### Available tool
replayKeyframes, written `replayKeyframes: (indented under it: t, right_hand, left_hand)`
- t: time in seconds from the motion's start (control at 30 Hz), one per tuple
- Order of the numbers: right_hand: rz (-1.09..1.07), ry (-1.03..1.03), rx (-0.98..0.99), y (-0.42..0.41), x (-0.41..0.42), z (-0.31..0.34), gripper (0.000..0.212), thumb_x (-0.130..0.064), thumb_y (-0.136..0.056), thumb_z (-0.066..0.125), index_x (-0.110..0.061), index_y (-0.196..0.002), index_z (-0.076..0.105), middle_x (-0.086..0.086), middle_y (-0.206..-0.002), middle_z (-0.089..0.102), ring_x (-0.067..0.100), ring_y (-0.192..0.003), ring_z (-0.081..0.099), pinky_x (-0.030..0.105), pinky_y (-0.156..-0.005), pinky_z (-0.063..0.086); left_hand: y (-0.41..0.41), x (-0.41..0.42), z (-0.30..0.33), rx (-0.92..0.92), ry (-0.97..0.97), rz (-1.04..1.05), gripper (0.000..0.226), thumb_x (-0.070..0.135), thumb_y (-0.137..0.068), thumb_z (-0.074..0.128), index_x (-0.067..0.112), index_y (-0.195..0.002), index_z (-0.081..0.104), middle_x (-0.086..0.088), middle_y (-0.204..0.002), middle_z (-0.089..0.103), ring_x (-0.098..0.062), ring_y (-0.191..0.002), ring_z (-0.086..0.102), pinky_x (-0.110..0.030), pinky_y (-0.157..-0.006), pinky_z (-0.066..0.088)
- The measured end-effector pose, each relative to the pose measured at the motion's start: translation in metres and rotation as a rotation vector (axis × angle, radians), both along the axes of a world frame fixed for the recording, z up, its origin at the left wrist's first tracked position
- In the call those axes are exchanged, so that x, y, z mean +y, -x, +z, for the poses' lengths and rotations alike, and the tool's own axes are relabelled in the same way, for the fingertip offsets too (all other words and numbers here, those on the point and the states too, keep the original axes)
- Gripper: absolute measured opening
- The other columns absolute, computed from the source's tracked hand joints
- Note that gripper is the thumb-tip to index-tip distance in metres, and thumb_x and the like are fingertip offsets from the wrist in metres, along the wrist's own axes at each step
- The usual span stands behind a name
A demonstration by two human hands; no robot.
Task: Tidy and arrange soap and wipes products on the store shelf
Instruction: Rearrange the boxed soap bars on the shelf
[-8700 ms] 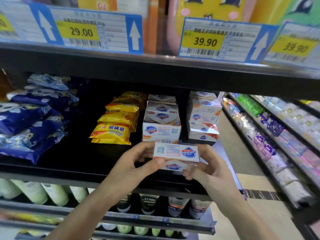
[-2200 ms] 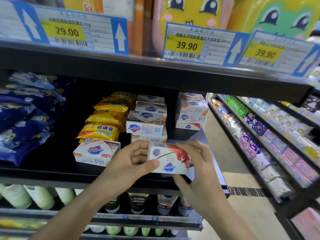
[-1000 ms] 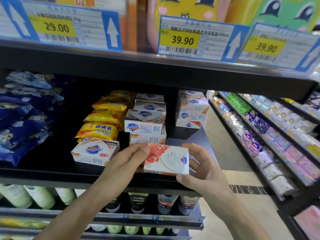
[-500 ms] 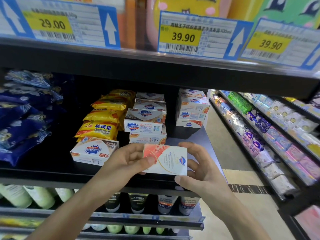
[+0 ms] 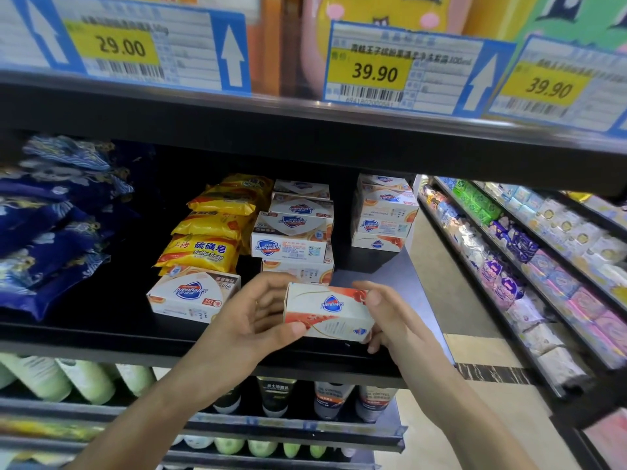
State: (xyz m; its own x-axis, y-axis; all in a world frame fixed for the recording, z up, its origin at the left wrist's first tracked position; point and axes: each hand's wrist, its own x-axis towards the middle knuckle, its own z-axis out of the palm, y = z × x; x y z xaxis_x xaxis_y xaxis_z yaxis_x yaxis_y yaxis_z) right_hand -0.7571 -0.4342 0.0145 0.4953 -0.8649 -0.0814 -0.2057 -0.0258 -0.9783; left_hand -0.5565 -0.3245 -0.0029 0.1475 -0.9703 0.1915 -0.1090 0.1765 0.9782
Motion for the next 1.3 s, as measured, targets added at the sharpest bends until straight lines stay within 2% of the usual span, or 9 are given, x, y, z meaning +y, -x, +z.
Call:
replayKeyframes:
  t: [0.13,0.23,0.4,0.53,0.67,0.8,0.97,1.17,1.3]
  right_hand:
    - [0.071,0.031,-0.066,0.018,0.012,-0.001,0.042,-0.065,-0.086,0.067,-0.04,-0.12,0.065,-0.018,-0.089,0.072,0.001,-0.073,0.06,0.012,-0.067,0.048]
    - [0.095,0.034,-0.055,0.021,0.013,-0.002,0.056,-0.067,-0.077,0.074,-0.039,-0.124,0.064,-0.02,-0.1,0.074,-0.008,-0.077,0.062,0.009,-0.072,0.049]
    - [0.052,0.016,-0.092,0.02,0.015,-0.002,0.058,-0.048,-0.075,0.085,-0.037,-0.128,0.064,-0.01,-0.104,0.076,0.003,-0.093,0.07,0.015,-0.076,0.054]
    - [0.031,0.031,-0.149,0.02,0.015,-0.009,0.062,-0.031,-0.075,0.089,-0.032,-0.131,0.064,-0.004,-0.115,0.074,0.025,-0.109,0.07,0.028,-0.087,0.059]
    - [0.066,0.155,-0.143,0.023,0.02,-0.016,0.064,-0.036,-0.073,0.09,-0.045,-0.13,0.062,-0.012,-0.123,0.07,0.018,-0.113,0.067,0.036,-0.091,0.059]
    - [0.121,0.239,-0.166,0.027,0.02,-0.018,0.07,-0.03,-0.075,0.086,-0.049,-0.135,0.056,-0.008,-0.132,0.067,0.02,-0.12,0.064,0.044,-0.1,0.055]
    - [0.169,0.21,-0.15,0.027,0.019,-0.018,0.078,-0.04,-0.067,0.088,-0.05,-0.136,0.053,0.0,-0.13,0.069,0.02,-0.125,0.062,0.048,-0.105,0.051]
    - [0.165,0.259,-0.158,0.029,0.02,-0.019,0.054,-0.042,-0.077,0.079,-0.047,-0.128,0.063,-0.002,-0.129,0.066,0.013,-0.127,0.059,0.022,-0.101,0.049]
    - [0.145,0.289,-0.146,0.025,0.022,-0.02,0.053,-0.047,-0.076,0.076,-0.041,-0.127,0.065,-0.002,-0.131,0.064,0.017,-0.123,0.061,0.027,-0.101,0.05]
  left_hand:
    - [-0.002,0.0,-0.003,0.021,-0.002,0.006,0.048,0.015,-0.086,0.08,0.042,-0.123,0.063,0.003,-0.131,0.072,-0.014,-0.125,0.067,-0.015,-0.099,0.05]
    - [-0.002,0.0,-0.005,0.034,0.005,0.0,0.048,0.012,-0.085,0.079,0.038,-0.121,0.064,0.001,-0.131,0.071,-0.015,-0.127,0.065,-0.018,-0.101,0.05]
    - [-0.003,0.001,-0.005,0.001,-0.005,-0.022,0.048,0.011,-0.082,0.082,0.034,-0.12,0.064,0.003,-0.133,0.07,-0.013,-0.129,0.063,-0.018,-0.103,0.05]
    - [-0.005,0.003,-0.002,-0.05,-0.066,-0.072,0.064,0.032,-0.077,0.087,0.039,-0.135,0.059,0.011,-0.141,0.063,-0.011,-0.135,0.058,-0.03,-0.108,0.051]
    - [-0.002,0.005,0.001,-0.17,-0.132,-0.079,0.074,0.052,-0.073,0.088,0.054,-0.138,0.053,0.02,-0.142,0.061,-0.003,-0.133,0.058,-0.032,-0.109,0.05]
    - [0.004,0.005,0.005,-0.406,-0.16,0.049,0.079,0.068,-0.065,0.081,0.064,-0.136,0.048,0.032,-0.135,0.054,0.01,-0.123,0.057,-0.023,-0.1,0.054]
    - [-0.003,0.021,0.021,-0.566,-0.07,0.117,0.07,0.058,-0.07,0.087,0.062,-0.129,0.05,0.035,-0.124,0.055,0.012,-0.115,0.058,-0.015,-0.081,0.057]
    - [-0.069,0.057,0.05,-0.711,-0.01,0.277,0.075,0.07,-0.06,0.079,0.067,-0.129,0.05,0.04,-0.122,0.052,0.011,-0.116,0.053,-0.01,-0.077,0.05]
    - [-0.111,0.068,0.054,-0.73,-0.031,0.273,0.071,0.063,-0.062,0.078,0.069,-0.127,0.051,0.03,-0.118,0.058,0.004,-0.115,0.053,-0.003,-0.083,0.042]
